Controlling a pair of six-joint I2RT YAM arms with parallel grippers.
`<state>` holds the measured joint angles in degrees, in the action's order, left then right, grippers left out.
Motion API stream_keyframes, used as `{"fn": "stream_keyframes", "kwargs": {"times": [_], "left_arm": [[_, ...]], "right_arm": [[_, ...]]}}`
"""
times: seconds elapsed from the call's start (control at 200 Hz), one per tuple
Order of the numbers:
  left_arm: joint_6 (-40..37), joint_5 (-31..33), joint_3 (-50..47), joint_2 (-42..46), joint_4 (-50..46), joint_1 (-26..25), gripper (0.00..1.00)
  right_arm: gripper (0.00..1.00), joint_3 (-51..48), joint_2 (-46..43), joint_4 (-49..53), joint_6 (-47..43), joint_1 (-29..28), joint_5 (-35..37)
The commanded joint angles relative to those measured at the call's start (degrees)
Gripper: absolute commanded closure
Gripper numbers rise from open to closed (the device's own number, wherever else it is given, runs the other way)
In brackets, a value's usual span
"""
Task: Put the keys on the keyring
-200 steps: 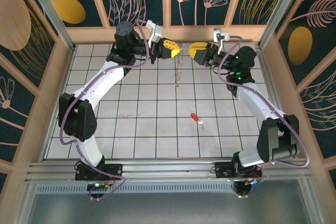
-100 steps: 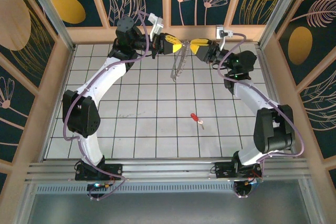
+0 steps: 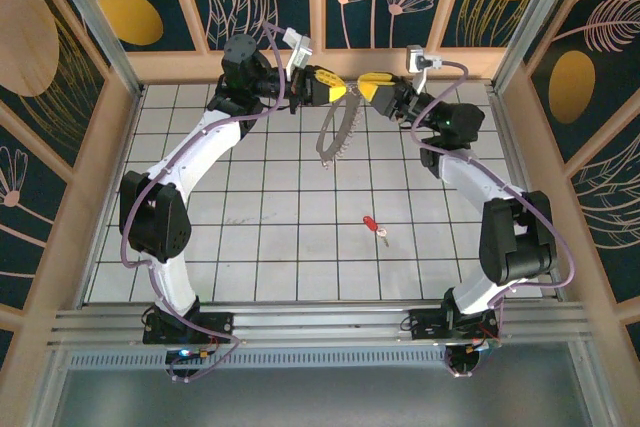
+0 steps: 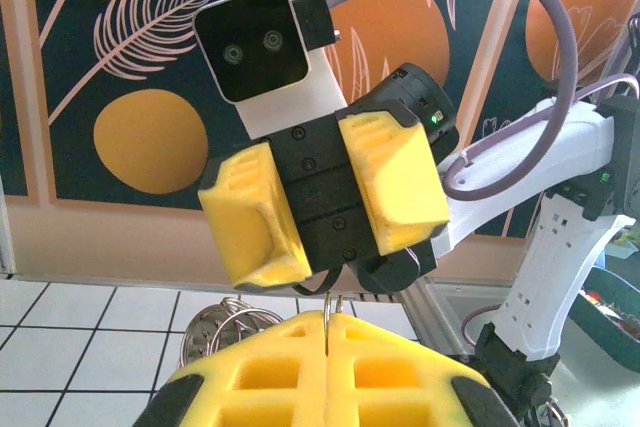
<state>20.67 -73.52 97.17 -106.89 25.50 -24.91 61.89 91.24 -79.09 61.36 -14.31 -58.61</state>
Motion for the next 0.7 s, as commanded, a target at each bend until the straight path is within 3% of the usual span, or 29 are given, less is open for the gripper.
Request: {"fn": "stream_keyframes", "kwargs": {"times": [0.0,0.691], "left_arm": [[-0.77,-1.28,0.13,2.13,2.55,-0.23,1.00],[-0.70,-2.17,0.13,3.08,2.72,-0.49,1.00]], "right_arm": [[0.67,1.84,-1.64,0.58,-3.13,-1.33,-0.54],[0.68,1.97,-0.46,3.09,-5.53,-2.18,-1.80]]}}
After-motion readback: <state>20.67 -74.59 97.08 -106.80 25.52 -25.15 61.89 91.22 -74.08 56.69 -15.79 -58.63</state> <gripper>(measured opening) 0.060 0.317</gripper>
